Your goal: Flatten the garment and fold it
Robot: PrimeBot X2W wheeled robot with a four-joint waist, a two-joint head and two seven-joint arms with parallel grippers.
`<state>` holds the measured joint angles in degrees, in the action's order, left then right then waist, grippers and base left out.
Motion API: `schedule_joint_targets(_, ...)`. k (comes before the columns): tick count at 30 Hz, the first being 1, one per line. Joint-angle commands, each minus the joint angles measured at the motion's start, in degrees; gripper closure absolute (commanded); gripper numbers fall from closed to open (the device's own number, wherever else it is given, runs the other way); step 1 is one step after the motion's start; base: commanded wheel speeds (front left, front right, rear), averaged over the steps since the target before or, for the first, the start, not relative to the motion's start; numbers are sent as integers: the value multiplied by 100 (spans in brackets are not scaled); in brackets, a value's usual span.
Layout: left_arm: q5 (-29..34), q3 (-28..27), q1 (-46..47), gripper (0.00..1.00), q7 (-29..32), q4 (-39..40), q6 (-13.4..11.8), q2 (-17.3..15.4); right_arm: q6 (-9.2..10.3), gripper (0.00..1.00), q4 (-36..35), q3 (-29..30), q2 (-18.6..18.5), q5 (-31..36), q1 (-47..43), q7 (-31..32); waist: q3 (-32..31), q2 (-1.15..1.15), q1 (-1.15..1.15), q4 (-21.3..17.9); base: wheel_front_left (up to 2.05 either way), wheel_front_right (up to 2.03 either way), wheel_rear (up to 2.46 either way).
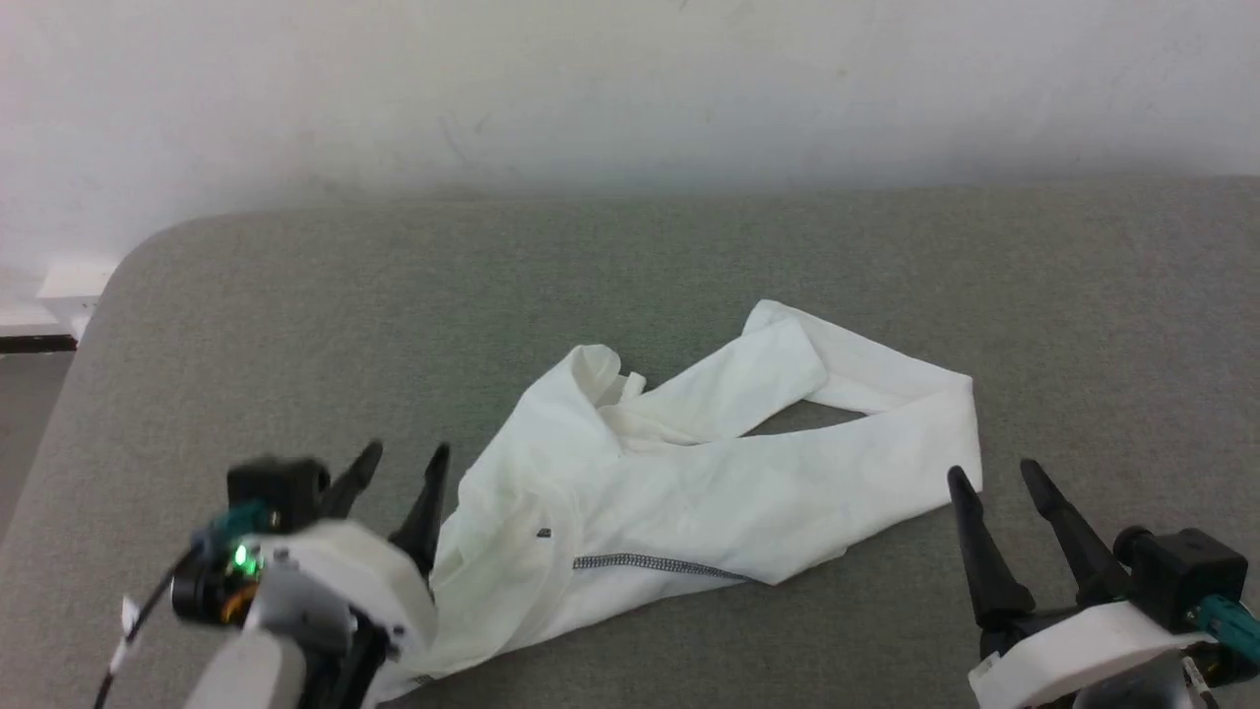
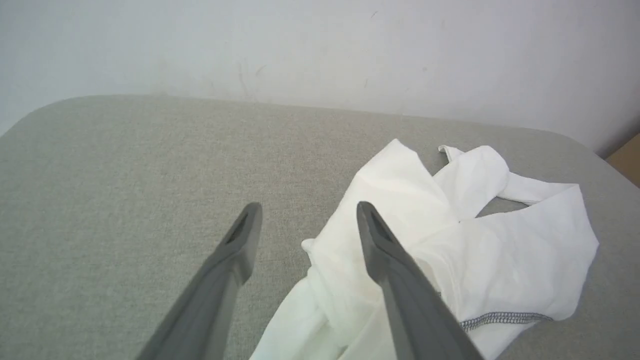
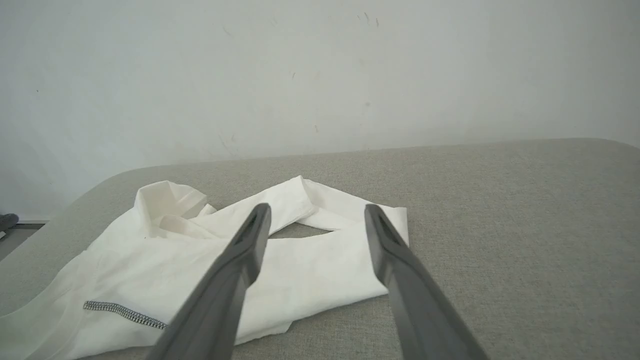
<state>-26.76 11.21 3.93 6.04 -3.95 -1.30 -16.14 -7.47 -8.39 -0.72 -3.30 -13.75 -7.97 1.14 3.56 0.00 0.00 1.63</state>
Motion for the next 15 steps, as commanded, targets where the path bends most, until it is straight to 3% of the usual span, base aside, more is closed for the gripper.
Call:
schedule_joint_targets(1,-9,55,316,0,158,-63,104,-64,-2,0,-4,-27,17,-32,103,15,57,0,0,-88,0,0,0)
schedule_joint_targets(8,-366,422,1345,0,1368,-1231,620,-231,-2,0,51,-111,23,-51,252,7,240,0,0,-451,0,0,0)
schedule_joint_targets(15,-743,989,1700,0,2577,-2312,835,-361,-2,0,221,-122,29,-106,287,-50,352,0,0,-717,0,0,0)
